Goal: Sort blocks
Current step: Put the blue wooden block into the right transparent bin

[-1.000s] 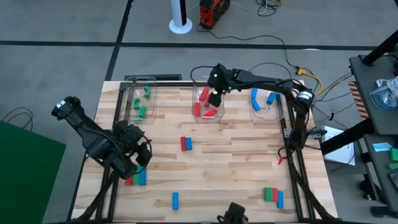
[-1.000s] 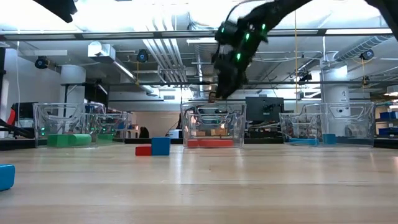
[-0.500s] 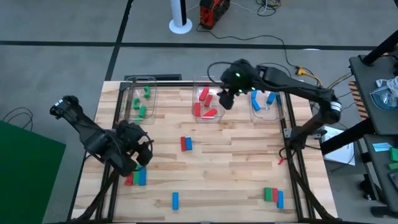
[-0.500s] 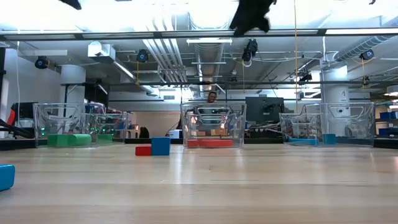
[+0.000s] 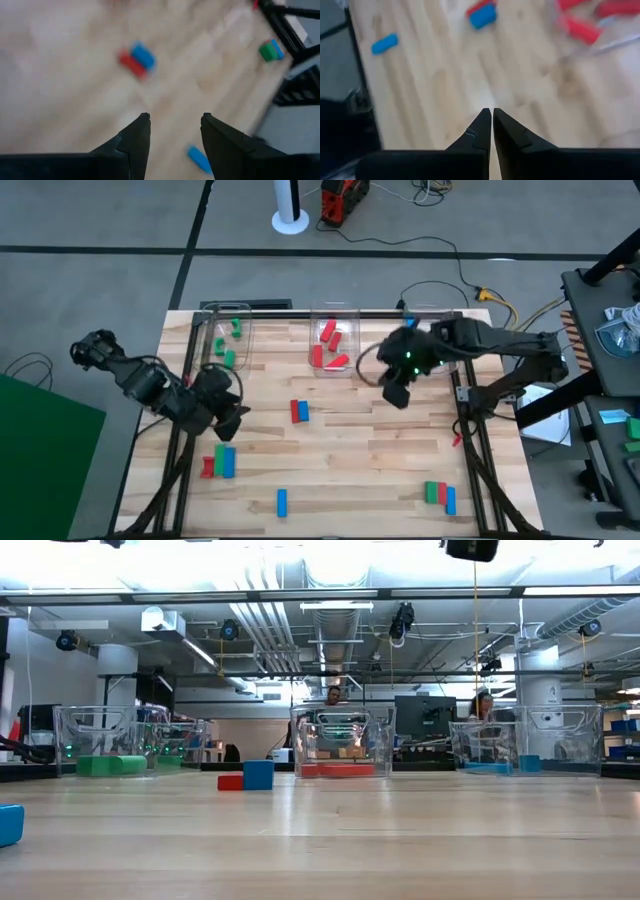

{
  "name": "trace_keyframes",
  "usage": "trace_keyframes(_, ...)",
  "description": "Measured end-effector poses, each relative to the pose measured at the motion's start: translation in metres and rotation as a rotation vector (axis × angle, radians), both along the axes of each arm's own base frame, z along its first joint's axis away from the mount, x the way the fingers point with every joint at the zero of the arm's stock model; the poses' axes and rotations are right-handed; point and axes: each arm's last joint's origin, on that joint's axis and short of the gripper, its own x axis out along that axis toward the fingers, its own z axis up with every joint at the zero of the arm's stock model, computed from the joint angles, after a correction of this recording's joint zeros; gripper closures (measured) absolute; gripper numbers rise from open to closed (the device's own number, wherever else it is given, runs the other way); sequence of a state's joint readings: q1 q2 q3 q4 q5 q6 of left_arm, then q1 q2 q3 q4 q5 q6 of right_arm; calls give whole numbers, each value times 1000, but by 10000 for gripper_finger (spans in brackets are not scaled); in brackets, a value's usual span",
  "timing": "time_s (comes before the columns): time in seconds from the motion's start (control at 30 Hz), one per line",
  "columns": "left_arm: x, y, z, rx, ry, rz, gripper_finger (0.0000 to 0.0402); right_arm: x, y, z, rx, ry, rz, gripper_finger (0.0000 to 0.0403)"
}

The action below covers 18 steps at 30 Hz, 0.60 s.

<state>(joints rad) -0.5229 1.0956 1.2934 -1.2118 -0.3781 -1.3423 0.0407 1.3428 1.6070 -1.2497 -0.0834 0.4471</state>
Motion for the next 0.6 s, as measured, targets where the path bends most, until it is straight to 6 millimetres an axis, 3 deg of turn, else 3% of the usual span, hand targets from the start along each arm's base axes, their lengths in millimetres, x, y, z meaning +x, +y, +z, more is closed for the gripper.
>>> trace_keyframes(0.1, 3, -9, -5, -202, 98, 21, 249, 0, 13, -4, 31, 36, -13, 393)
trace_keyframes(0.27, 17, -27, -22, -199, 192, 18, 249, 0, 22, -4, -27, 23, -47, 391)
trace_keyframes(0.47, 27, -36, -63, -212, 341, 94, 249, 1, 20, -3, -110, -7, -100, 390)
trace_keyframes(0.6, 28, -37, -98, -261, 342, 125, 249, 2, 18, -2, -161, -20, -128, 390)
